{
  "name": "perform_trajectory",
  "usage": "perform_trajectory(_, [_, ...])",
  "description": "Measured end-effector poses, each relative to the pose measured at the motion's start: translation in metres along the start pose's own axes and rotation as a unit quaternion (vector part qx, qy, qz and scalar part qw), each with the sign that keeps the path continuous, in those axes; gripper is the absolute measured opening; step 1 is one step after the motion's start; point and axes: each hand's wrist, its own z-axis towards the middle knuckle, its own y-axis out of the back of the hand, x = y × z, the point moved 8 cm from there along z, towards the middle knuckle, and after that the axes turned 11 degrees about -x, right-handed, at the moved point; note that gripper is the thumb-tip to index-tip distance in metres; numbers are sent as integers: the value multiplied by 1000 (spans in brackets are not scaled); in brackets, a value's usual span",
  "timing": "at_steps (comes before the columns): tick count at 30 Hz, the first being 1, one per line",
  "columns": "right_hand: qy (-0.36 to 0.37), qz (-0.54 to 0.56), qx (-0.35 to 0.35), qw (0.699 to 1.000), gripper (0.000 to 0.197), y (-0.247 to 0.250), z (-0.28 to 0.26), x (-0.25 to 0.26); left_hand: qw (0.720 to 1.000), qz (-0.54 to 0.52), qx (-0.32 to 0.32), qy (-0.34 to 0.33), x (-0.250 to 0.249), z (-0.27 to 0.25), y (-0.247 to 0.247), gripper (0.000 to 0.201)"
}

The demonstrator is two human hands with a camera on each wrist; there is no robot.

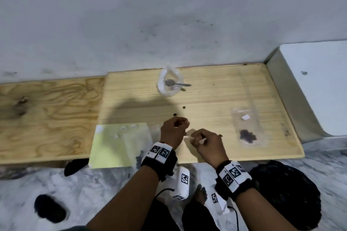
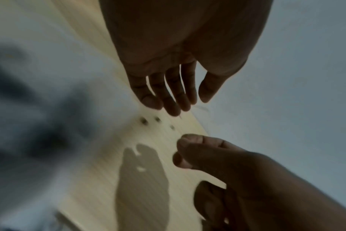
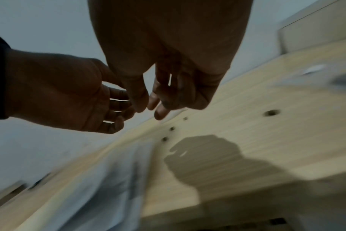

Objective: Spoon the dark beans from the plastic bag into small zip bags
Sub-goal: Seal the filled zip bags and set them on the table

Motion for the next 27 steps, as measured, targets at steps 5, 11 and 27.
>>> perform_trajectory(5, [-12, -56, 96, 994, 19, -85, -29, 36, 987, 83, -135, -36, 31, 15, 132, 7])
perform_trajectory(11, [-40, -122, 110, 986, 23, -129, -40, 40, 987, 110, -99, 55, 97, 19, 190, 6])
perform_trajectory(27, [-34, -28, 87, 995, 23, -151, -28, 72, 987, -111, -86, 74, 105, 33, 199, 14])
